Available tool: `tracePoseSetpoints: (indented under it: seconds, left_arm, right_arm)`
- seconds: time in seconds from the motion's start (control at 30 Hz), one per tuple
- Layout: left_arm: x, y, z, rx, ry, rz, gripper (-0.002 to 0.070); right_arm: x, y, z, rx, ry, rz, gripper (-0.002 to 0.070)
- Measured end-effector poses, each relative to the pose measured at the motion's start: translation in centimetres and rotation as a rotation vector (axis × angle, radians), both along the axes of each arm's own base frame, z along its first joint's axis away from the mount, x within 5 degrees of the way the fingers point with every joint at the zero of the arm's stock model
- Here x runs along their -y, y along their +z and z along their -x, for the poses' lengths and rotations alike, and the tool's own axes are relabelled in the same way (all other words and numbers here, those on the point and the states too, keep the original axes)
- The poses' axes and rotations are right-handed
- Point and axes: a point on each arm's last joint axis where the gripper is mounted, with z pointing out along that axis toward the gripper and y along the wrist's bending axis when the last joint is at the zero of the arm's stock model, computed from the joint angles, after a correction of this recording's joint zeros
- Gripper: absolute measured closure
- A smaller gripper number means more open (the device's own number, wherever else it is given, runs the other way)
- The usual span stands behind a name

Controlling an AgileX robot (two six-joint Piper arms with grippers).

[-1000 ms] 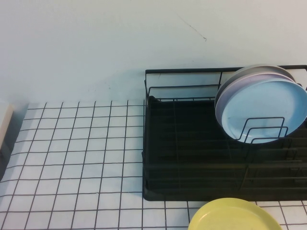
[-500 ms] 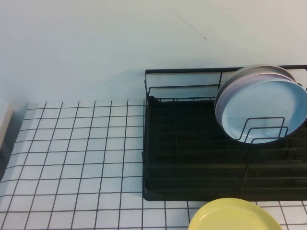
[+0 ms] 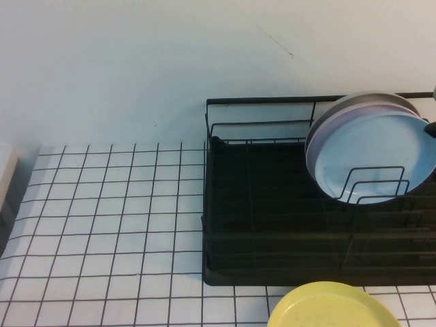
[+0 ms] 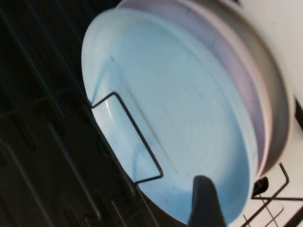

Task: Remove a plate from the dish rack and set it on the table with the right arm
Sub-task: Grasp the plate from the shelf

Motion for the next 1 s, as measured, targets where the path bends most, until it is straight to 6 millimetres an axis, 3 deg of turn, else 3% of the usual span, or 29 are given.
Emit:
tracePoseSetpoints:
  seconds: [0.17,0.6,1.0]
  left_arm:
    - [0.0,0.0,0.0,0.0,0.0,0.0,0.0678]
    - [0.0,0.0,0.0,0.0,0.0,0.0,0.0678]
    - [0.0,0.0,0.0,0.0,0.0,0.0,0.0678]
  right_arm:
    - [0.0,-2.0,-1.4,-0.014,0.089,0.076,0.0253]
    - [-0.3,-3.3,-2.9,0.052,0.177,0.115,0.0253]
    - [-2.7,-5.1,-4.3,0.083,0.22,0.134,0.0277]
